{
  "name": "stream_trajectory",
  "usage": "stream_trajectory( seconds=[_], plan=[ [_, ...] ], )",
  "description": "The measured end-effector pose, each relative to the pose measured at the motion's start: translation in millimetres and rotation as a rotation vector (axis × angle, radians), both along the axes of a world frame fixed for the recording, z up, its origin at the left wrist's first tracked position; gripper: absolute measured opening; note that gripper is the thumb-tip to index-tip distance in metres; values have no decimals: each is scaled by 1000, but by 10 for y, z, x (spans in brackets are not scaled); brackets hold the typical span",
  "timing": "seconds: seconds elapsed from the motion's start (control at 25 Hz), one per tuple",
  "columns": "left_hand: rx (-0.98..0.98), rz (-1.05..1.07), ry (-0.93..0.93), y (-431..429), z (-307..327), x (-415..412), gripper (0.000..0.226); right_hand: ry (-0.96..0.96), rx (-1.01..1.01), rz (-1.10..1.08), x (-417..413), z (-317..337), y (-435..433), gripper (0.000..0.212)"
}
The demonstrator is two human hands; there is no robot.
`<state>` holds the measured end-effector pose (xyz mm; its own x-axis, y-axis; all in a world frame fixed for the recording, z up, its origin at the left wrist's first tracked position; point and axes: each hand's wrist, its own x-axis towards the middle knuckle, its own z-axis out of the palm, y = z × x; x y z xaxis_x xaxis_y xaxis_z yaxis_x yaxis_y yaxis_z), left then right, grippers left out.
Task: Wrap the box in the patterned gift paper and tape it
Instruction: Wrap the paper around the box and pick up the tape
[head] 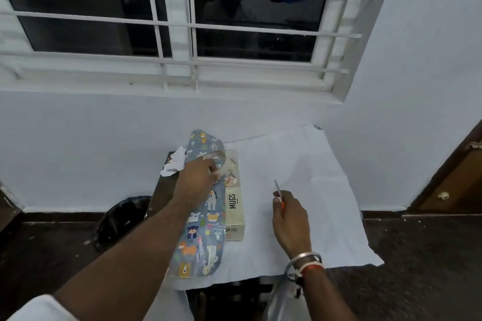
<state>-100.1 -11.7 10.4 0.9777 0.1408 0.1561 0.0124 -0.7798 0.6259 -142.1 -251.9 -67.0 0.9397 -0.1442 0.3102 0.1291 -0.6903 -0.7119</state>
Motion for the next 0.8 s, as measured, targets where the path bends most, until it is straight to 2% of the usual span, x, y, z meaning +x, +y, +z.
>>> stream_trajectory(
  seconds=[0.16, 0.24, 0.44, 0.52, 0.6, 0.64, 0.72, 0.8],
  plan=[
    [22, -18, -11, 46, -222, 80, 10, 373, -112, -39, 489, -388, 256, 29],
    [63, -21, -19, 64, -278, 113, 11, 466, -199, -29, 656, -427, 319, 35],
    [23, 26, -18, 71, -284, 96, 12, 467, -387, -42, 811, -382, 424, 43],
    [-43, 45, -5, 85, -251, 70, 15, 304, -247, -67, 739, -269, 495, 38],
    [-231, 68, -5, 74, -190, 22, 18, 96, 65, 20, 602, -94, 584, 23],
    [-377, 83, -3, 47, -138, -28, 19, 56, 222, 90, 500, 24, 627, 18],
    [-797, 108, 70, -69, 11, -203, 22, 96, 432, 266, 262, 288, 688, 21],
    [-1131, 110, 223, -203, 139, -420, 26, 131, 521, 394, 74, 457, 688, 30]
  ],
)
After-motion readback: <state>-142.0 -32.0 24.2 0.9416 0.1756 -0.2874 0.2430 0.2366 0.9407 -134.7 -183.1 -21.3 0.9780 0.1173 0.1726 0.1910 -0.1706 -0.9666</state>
